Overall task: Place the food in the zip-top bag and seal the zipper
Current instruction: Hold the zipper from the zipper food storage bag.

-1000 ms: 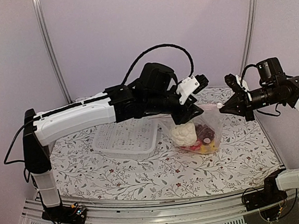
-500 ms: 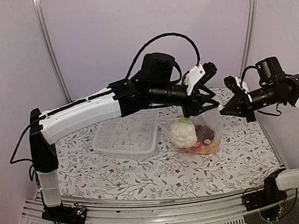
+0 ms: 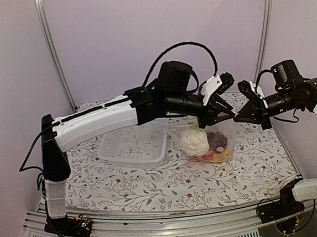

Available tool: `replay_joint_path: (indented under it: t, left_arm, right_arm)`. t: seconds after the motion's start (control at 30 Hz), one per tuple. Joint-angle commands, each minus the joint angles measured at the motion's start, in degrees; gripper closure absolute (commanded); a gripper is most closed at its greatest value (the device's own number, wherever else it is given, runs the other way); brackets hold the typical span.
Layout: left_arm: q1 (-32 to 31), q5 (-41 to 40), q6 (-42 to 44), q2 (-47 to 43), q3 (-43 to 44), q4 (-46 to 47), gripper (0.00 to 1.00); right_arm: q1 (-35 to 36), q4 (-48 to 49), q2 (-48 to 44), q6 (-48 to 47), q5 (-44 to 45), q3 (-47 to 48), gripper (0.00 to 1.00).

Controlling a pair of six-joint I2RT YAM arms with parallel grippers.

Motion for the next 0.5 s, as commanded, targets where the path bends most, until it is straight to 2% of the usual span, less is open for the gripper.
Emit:
replay_joint_path:
  t: [0.0,0.27,0.47]
  left_arm:
    - [1.02,1.63,0.12,1.94,2.23,-1.24,0.75]
    - [1.33,2.12,0.35,3.76,4.48,-2.58,0.76]
    - [1.50,2.43,0.60,4.22,4.90,-3.58,0.85]
  right_arm:
    - [0.39,0.11,-0.26,-0.41,-1.03,1.09,1.00]
    - [0.40,0.29,-0.35,-0.06,-1.24,1.30,1.00]
    - [0.37,0.36,-0.28,0.18,-1.06,1.34,1.00]
